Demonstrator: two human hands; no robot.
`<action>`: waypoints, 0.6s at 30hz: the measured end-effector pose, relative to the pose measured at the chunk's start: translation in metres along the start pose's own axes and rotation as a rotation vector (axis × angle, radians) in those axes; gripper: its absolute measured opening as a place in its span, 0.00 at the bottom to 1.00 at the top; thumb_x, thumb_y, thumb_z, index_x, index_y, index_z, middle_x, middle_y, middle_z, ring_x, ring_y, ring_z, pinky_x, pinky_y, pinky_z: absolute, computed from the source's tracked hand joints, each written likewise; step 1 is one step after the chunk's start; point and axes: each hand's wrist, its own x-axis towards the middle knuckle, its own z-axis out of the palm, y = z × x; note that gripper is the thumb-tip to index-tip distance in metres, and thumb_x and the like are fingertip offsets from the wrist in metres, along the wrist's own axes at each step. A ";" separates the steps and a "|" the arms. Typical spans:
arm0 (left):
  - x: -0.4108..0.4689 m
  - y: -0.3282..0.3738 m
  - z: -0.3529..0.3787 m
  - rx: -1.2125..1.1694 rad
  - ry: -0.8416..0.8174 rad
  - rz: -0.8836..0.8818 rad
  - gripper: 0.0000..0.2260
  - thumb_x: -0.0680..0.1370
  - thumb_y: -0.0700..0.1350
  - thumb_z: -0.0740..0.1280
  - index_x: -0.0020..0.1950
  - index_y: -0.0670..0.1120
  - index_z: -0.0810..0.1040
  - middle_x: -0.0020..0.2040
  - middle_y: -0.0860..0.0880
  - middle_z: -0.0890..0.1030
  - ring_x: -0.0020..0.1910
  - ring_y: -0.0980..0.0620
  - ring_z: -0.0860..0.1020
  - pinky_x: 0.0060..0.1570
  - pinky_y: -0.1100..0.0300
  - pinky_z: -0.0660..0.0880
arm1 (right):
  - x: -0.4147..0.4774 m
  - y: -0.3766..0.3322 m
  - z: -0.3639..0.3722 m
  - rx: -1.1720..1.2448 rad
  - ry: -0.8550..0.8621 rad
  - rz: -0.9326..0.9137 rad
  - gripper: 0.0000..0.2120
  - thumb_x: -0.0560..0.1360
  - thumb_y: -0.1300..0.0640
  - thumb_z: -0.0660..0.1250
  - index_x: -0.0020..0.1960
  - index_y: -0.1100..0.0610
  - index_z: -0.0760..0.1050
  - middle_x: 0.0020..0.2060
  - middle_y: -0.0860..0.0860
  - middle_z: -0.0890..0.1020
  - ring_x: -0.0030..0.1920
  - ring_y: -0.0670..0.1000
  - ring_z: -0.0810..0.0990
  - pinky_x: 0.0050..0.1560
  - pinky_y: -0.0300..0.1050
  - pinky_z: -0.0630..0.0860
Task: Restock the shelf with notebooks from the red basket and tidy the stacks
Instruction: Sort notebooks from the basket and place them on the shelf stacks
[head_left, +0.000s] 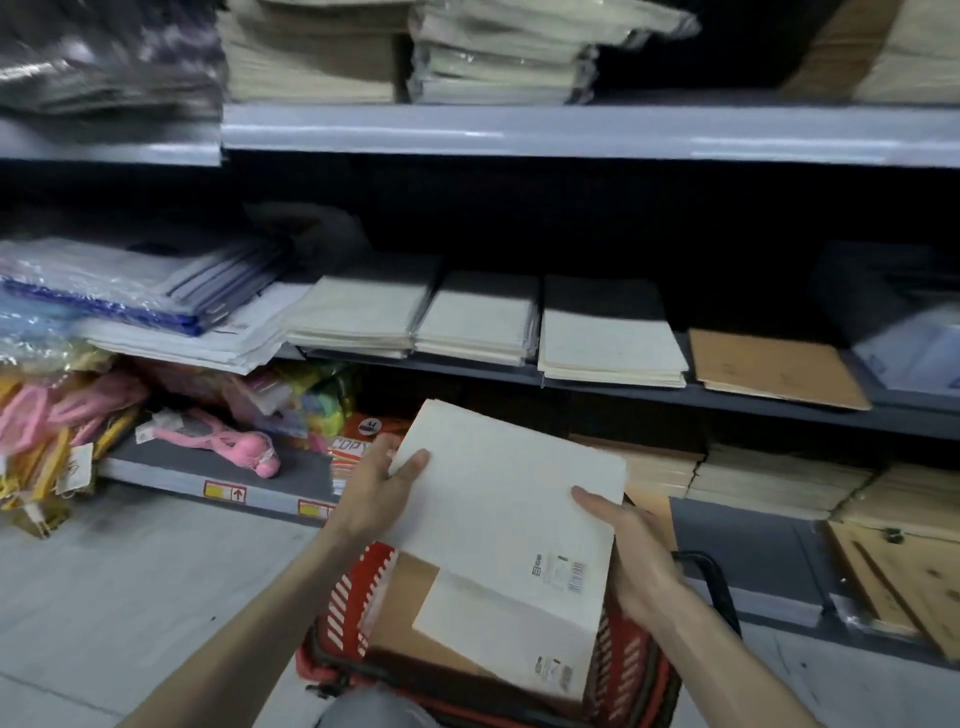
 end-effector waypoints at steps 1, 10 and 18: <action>-0.001 0.010 0.000 -0.034 -0.006 0.010 0.11 0.83 0.53 0.66 0.61 0.49 0.72 0.52 0.53 0.81 0.50 0.51 0.83 0.48 0.60 0.81 | -0.009 -0.010 -0.006 0.003 -0.004 -0.037 0.15 0.74 0.56 0.76 0.59 0.62 0.84 0.53 0.59 0.88 0.54 0.63 0.87 0.64 0.68 0.77; -0.006 0.124 0.028 -0.711 -0.226 -0.087 0.15 0.78 0.44 0.72 0.62 0.39 0.82 0.57 0.40 0.86 0.55 0.41 0.85 0.55 0.48 0.80 | -0.055 -0.081 -0.071 0.253 0.039 -0.157 0.17 0.78 0.55 0.71 0.65 0.61 0.79 0.57 0.60 0.86 0.57 0.66 0.85 0.62 0.71 0.76; -0.014 0.152 0.108 -0.635 -0.517 -0.044 0.15 0.81 0.43 0.69 0.67 0.46 0.78 0.59 0.40 0.85 0.51 0.39 0.85 0.52 0.47 0.81 | -0.024 -0.105 -0.028 0.783 0.113 -0.156 0.18 0.80 0.57 0.69 0.69 0.59 0.76 0.59 0.58 0.86 0.60 0.59 0.84 0.58 0.56 0.81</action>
